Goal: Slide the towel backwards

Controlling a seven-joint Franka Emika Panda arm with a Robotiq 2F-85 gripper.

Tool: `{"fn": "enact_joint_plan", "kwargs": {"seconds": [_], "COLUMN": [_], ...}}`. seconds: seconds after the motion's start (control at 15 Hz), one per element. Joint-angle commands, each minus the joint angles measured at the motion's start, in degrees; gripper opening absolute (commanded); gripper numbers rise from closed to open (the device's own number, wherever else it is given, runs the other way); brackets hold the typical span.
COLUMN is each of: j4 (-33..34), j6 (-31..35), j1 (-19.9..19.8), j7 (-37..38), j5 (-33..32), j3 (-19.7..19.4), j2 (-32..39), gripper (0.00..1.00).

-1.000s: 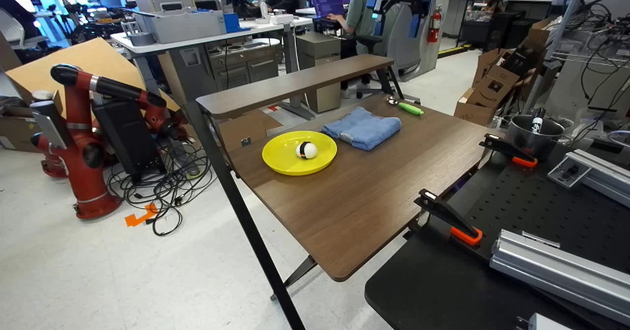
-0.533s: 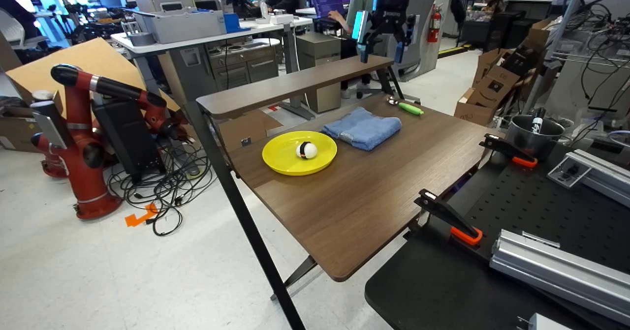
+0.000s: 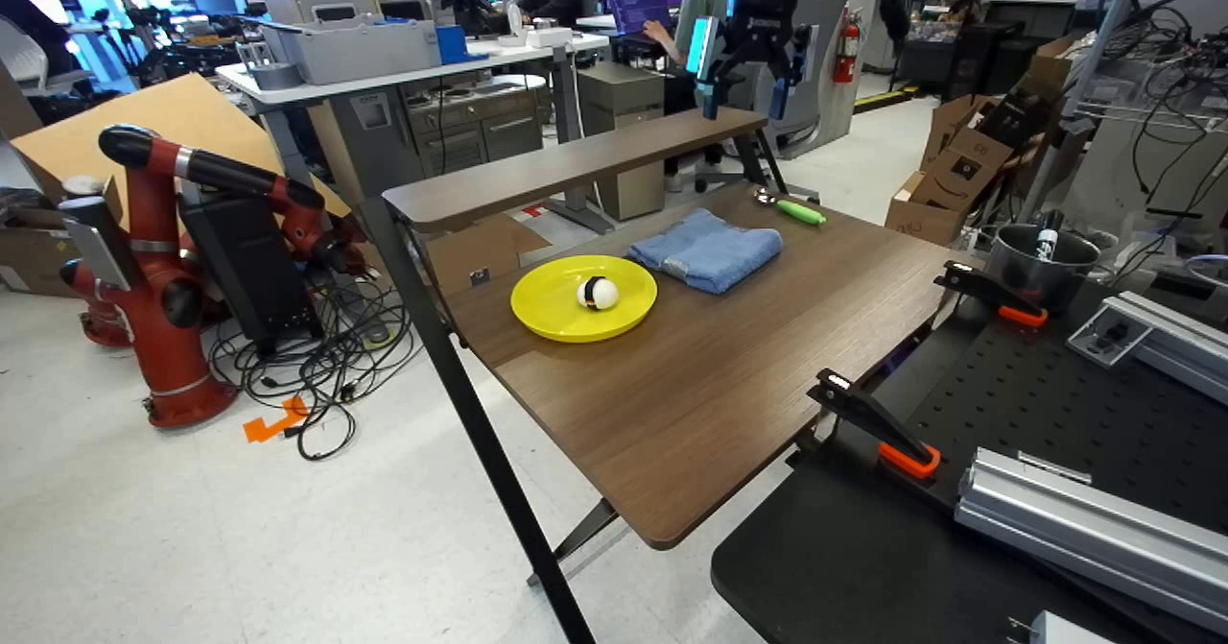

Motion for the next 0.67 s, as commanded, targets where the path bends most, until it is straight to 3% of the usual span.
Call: {"fn": "enact_joint_plan", "kwargs": {"seconds": [0.0, 0.6], "j4": [0.60, 8.45], "j6": [-0.42, -0.35], "j1": [-0.39, 0.66], "j7": [1.00, 6.15], "j5": [-1.51, -4.94], "j3": [0.60, -0.51], "j2": [1.05, 12.29], "gripper": [1.00, 1.00]}}
